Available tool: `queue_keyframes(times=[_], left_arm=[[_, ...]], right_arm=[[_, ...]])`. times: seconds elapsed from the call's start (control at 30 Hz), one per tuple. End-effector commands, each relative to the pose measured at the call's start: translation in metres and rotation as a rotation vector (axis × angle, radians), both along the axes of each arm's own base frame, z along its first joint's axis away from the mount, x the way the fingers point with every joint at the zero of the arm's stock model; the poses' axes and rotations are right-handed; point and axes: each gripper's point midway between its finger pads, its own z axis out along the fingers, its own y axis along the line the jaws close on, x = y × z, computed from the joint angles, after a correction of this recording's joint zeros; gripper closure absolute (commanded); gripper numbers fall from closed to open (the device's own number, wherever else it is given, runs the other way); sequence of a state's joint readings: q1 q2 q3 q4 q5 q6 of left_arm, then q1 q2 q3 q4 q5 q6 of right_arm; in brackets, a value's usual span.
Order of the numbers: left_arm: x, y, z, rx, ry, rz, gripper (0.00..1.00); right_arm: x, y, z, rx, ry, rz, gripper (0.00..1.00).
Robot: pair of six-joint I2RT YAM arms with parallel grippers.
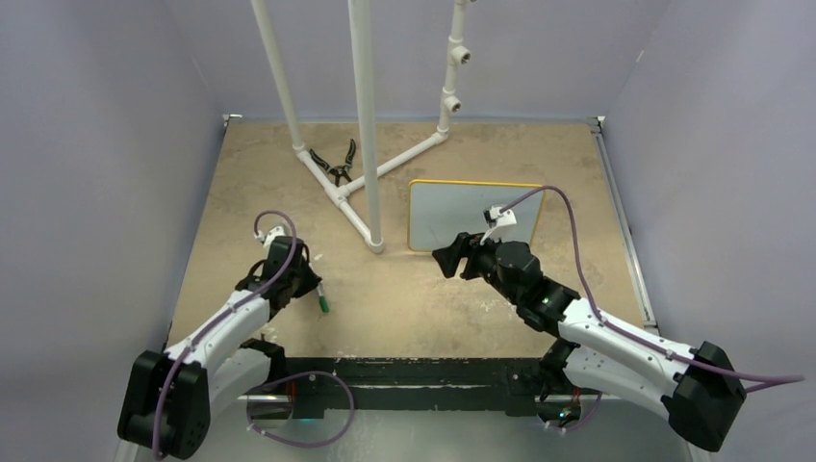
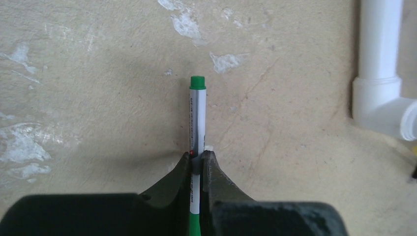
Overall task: Write a sentence on the whiteboard
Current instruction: Pick up the whiteboard marker at the center of the board, then open the whiteboard marker at the center of the board.
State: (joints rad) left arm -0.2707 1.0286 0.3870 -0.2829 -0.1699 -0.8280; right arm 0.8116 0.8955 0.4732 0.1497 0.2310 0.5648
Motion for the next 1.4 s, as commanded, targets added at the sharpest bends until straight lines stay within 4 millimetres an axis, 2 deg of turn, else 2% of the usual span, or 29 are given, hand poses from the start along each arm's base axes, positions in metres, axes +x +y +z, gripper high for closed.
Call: queue_keyframes(times=[0.0,0.2,0.37,0.5,0.73,0.9,1.03,1.2,1.37], left_arm=[[0.007,-0.017,0.031,-0.086,-0.148,-0.077,1.0],[0.004,-0.06,0.079,-0.196,-0.318,-0.332,1.0],[-0.016,-0.106,0.105,-0.282,-0.416,-0.561,1.0],[-0.036,-0.14,0.133,-0.403,-0.527,-0.741,1.0],[-0.081,-0.183,0.154,-0.568,-0.56,-0.984,1.0],[-0.101,-0.211,0.173,-0.67,-0.589,-1.083,1.0],[-0.103,-0.221,0.183,-0.709,-0.631,-1.08,1.0],[-0.099,-0.221,0.191,-0.737,-0.69,-1.043,1.0],[-0.097,-0.219,0.199,-0.76,-0.738,-1.015,1.0]], right_arm=[[-0.013,0.023,0.018,0.089,-0.041,0.138,0.25],[-0.024,0.05,0.032,0.2,0.007,0.248,0.23],[-0.05,0.075,0.051,0.349,0.044,0.427,0.2],[-0.053,0.078,0.06,0.381,0.033,0.455,0.22],[-0.061,0.085,0.066,0.414,0.022,0.519,0.31],[-0.067,0.092,0.064,0.443,0.045,0.565,0.35],[-0.07,0.093,0.06,0.455,0.072,0.574,0.39],[-0.071,0.088,0.059,0.462,0.079,0.556,0.42],[-0.078,0.087,0.064,0.475,0.068,0.588,0.53]])
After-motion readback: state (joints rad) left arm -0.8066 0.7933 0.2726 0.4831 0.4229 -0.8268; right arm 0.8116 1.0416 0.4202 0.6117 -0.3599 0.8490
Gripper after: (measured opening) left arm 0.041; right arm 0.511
